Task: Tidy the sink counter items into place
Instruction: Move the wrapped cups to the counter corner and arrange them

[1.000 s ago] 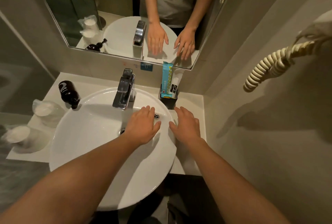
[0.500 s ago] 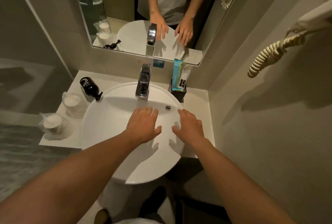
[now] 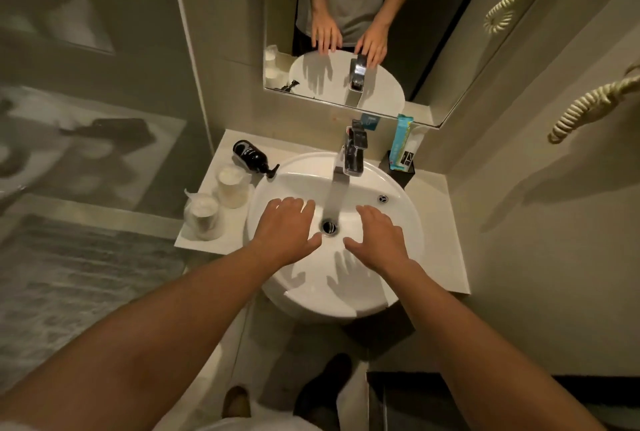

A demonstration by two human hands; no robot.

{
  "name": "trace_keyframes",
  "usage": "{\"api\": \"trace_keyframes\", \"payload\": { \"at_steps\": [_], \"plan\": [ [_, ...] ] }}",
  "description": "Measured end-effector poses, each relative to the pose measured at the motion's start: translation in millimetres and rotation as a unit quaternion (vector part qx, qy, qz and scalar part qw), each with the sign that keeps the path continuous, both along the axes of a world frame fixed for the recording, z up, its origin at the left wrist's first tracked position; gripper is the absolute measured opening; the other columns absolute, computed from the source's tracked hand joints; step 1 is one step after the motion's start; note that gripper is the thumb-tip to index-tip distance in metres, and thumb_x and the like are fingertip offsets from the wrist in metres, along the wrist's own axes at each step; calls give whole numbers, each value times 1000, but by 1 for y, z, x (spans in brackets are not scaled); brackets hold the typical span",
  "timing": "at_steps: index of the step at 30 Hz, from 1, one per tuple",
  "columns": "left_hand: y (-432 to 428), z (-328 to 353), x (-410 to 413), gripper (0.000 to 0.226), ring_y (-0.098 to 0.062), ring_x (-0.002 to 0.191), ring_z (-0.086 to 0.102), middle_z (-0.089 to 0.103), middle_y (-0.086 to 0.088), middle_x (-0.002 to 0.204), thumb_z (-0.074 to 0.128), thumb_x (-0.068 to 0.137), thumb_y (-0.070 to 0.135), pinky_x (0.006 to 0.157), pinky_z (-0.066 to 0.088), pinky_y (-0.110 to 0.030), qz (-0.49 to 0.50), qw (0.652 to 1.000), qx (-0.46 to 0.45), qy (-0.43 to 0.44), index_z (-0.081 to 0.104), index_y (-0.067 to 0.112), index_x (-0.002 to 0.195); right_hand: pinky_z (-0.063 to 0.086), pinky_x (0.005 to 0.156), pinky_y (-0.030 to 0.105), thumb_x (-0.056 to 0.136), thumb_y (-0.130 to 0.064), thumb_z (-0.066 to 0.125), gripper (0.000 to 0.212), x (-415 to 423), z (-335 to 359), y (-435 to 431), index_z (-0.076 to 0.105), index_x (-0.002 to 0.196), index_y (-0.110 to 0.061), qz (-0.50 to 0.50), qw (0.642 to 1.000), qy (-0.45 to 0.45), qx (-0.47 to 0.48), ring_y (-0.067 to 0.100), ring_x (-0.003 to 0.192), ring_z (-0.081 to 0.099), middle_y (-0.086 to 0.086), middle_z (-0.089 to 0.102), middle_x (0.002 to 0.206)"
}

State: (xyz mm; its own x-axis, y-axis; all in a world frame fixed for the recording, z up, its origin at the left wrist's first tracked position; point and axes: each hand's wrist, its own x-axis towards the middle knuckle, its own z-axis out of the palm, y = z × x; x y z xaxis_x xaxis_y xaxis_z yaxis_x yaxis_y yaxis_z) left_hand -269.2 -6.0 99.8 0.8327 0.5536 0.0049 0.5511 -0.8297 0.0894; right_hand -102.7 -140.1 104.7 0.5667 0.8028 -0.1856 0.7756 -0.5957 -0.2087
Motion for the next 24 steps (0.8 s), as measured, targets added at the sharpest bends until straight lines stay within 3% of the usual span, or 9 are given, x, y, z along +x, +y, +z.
{"api": "trace_keyframes", "payload": {
  "at_steps": [4,14,24],
  "plan": [
    [14,3,-38,66,-26,117,55,63,-5,121,42,92,62,99,39,-43,27,999,17,-10,48,15,138,42,104,47,83,-50,69,74,-34,5,24,40,147,-25,29,999,2,24,27,137,45,0,45,154],
    [46,6,-123,55,-24,102,61,66,-4,108,44,88,64,94,44,-43,136,991,4,-13,57,17,112,40,111,51,85,-53,67,77,-101,12,92,38,151,-25,101,994,47,22,27,141,44,2,42,158],
    [72,5,-138,56,-24,107,60,66,-4,112,48,87,61,93,44,-41,240,971,-2,-6,59,16,118,43,106,48,86,-51,66,69,-99,19,149,44,146,-22,156,985,68,37,29,133,50,5,52,148]
  ]
}}
